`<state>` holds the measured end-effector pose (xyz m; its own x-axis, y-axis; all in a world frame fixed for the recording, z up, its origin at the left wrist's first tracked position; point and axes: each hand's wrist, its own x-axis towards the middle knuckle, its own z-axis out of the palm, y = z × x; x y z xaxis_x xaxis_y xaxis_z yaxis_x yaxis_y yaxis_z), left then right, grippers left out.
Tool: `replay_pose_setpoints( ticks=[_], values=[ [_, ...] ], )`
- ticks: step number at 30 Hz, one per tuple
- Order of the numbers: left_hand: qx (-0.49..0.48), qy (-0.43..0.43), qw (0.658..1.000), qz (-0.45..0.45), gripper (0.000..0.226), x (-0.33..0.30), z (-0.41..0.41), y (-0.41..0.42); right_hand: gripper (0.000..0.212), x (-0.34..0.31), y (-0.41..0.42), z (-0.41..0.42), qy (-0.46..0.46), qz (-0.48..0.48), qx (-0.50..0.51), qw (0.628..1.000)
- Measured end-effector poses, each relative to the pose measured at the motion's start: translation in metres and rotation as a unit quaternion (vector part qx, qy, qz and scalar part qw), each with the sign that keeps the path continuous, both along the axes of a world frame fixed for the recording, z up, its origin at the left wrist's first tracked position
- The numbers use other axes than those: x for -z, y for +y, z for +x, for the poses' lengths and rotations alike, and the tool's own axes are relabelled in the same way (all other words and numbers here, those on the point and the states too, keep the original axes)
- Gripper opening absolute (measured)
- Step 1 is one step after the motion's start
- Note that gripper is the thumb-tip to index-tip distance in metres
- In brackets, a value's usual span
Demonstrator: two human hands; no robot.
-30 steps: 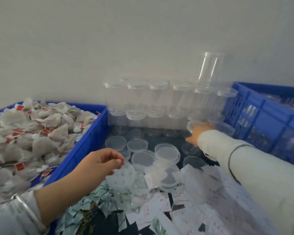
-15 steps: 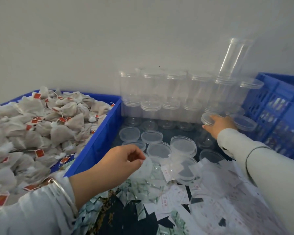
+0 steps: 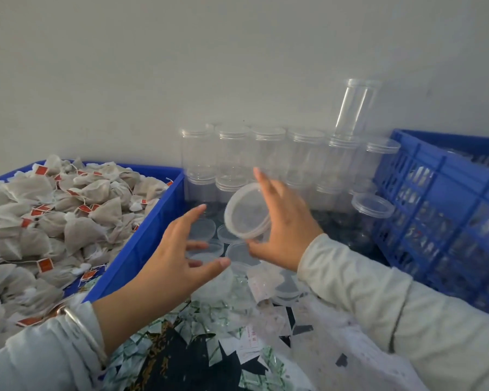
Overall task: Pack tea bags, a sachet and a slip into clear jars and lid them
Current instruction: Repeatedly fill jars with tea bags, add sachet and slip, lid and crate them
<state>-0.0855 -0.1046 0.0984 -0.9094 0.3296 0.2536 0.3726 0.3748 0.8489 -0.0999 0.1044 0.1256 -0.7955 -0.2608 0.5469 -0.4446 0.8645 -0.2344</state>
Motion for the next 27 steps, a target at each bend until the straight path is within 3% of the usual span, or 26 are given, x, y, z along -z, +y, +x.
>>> replay_pose_setpoints(
  ticks=[3, 6, 10, 13, 17, 20, 23, 27],
  values=[
    [0.02, 0.021, 0.999, -0.017, 0.089, 0.002, 0.005, 0.001, 0.115, 0.01, -0.032, 0.025, 0.026, 0.06, -0.099, 0.993],
    [0.015, 0.055, 0.996, -0.068, 0.089, 0.003, 0.006, -0.001, 0.113, 0.019, -0.045, 0.034, -0.007, 0.032, -0.141, 0.989],
    [0.058, 0.066, 0.989, -0.117, 0.09, 0.004, 0.006, -0.005, 0.125, 0.031, -0.028, 0.026, -0.133, 0.067, -0.083, 0.985],
    [0.066, 0.069, 0.986, -0.136, 0.09, 0.006, 0.006, -0.001, 0.112, 0.044, -0.018, 0.026, -0.168, 0.044, -0.04, 0.984],
    [0.044, 0.027, 0.994, -0.095, 0.088, 0.008, 0.004, 0.006, 0.099, 0.05, -0.02, 0.033, -0.102, 0.03, -0.015, 0.994],
    [-0.028, -0.088, 0.996, 0.018, 0.083, 0.005, 0.001, 0.012, 0.087, 0.05, -0.026, 0.035, 0.078, 0.029, 0.037, 0.996],
    [-0.039, -0.219, 0.962, 0.16, 0.082, 0.001, 0.0, 0.013, 0.094, 0.049, -0.032, 0.03, 0.165, 0.058, 0.055, 0.983],
    [-0.034, -0.292, 0.934, 0.205, 0.101, -0.001, 0.001, 0.011, 0.094, 0.056, -0.033, 0.026, 0.192, 0.085, 0.06, 0.976]
  ],
)
